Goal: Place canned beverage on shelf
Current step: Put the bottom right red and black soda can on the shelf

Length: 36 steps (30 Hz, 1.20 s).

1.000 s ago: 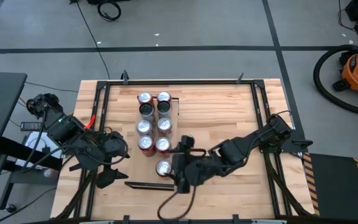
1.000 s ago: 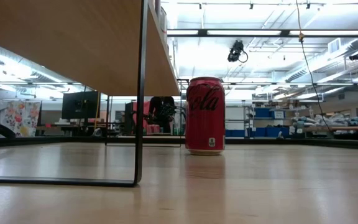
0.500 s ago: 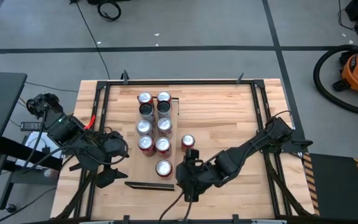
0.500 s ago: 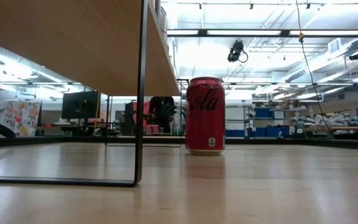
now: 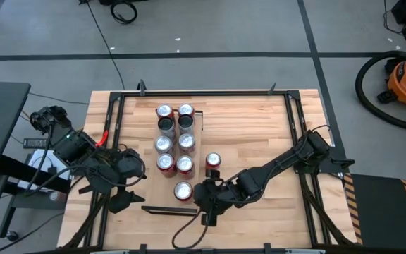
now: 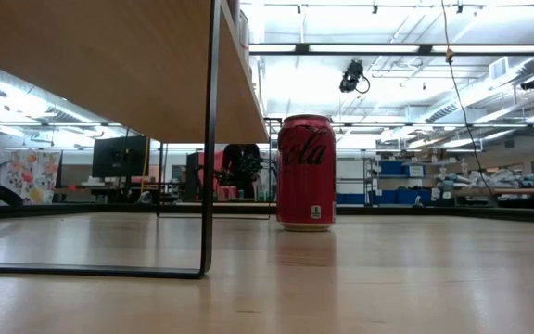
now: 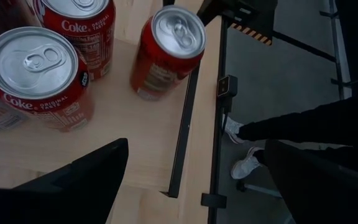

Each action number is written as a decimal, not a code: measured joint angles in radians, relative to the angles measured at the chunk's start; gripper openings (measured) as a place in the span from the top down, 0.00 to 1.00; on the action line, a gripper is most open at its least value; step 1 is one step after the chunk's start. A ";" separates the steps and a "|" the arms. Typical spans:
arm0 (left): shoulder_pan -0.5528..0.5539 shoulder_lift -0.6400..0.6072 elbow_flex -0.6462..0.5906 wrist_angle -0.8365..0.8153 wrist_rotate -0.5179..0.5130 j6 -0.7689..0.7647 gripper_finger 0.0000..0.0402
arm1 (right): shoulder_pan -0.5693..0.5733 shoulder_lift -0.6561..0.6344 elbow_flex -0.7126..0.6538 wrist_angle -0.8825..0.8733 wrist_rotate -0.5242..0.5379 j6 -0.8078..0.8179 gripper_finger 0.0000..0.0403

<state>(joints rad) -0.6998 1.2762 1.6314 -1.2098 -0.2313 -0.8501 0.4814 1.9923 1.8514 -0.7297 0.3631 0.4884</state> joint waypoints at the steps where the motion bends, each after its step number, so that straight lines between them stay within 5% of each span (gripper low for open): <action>1: 0.000 0.000 0.000 0.000 0.000 0.000 0.03 | -0.006 0.000 0.000 0.012 0.000 -0.001 0.65; 15: 0.002 0.005 0.000 0.005 -0.003 -0.052 0.03 | -0.055 0.001 -0.021 0.249 -0.051 -0.009 0.71; 36: 0.002 0.014 0.000 0.028 -0.187 0.055 0.03 | -0.086 0.002 -0.065 0.416 -0.100 0.017 0.71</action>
<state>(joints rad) -0.6975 1.2903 1.6318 -1.1816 -0.4179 -0.7956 0.3958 1.9942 1.7866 -0.3137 0.2632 0.5049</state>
